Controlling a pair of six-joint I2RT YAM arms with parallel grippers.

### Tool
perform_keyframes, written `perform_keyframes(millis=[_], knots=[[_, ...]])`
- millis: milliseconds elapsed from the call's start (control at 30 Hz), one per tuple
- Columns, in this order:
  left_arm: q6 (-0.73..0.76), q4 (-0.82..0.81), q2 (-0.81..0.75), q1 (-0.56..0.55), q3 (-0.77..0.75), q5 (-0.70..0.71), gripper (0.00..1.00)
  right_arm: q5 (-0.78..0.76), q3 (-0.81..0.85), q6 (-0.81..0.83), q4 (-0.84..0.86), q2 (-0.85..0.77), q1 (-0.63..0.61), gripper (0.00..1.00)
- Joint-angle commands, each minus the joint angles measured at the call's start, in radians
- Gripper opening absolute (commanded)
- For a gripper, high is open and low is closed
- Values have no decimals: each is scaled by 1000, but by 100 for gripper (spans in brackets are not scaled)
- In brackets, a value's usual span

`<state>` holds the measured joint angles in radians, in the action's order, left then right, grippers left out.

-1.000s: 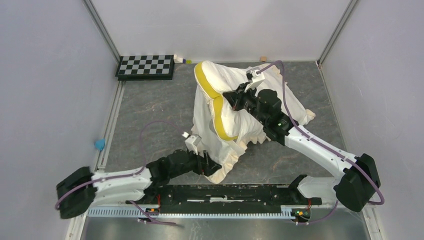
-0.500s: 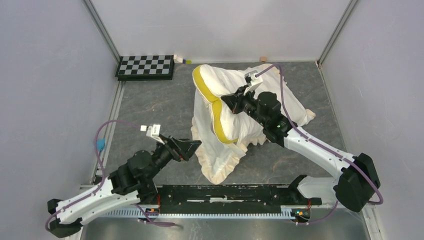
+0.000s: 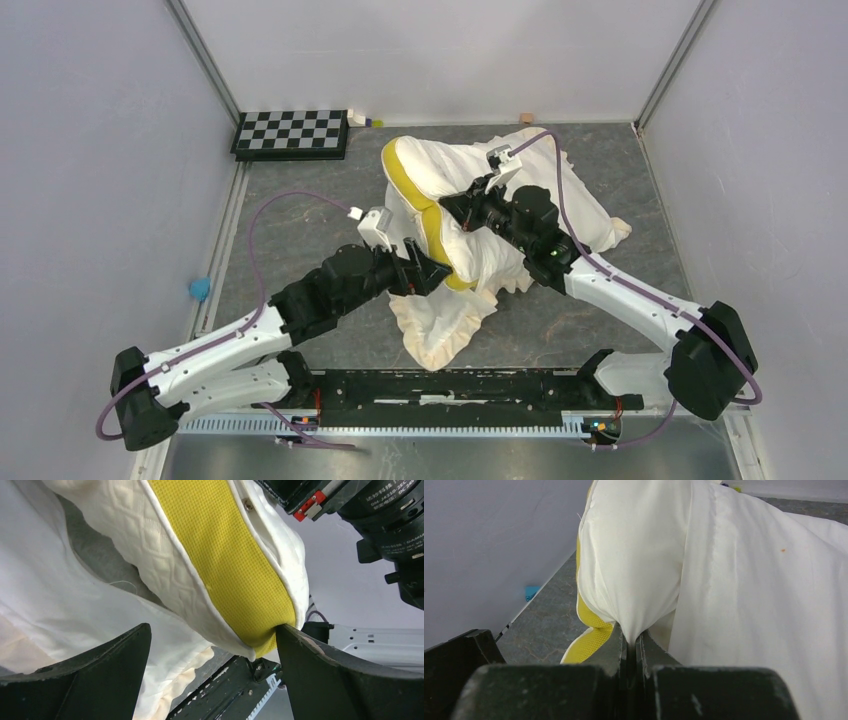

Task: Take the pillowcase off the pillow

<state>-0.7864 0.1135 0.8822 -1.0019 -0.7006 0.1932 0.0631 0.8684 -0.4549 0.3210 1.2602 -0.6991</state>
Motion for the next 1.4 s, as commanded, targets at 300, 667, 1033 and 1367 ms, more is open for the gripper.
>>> perform_keyframes(millis=[300,667,1033,1367], knots=[[-47,-404,-36,120,70,-290,100,59,-18,-29,168,-1,-2,3],[-93,-110,155,148,-29,-151,99,102,-11,-32,179,-2,-2,10],[-33,-66,134,289,41,-259,2,-47,-128,225,-53,-191,-2,84],[18,77,-11,400,123,-267,2,-298,-299,388,-243,-361,-2,97]])
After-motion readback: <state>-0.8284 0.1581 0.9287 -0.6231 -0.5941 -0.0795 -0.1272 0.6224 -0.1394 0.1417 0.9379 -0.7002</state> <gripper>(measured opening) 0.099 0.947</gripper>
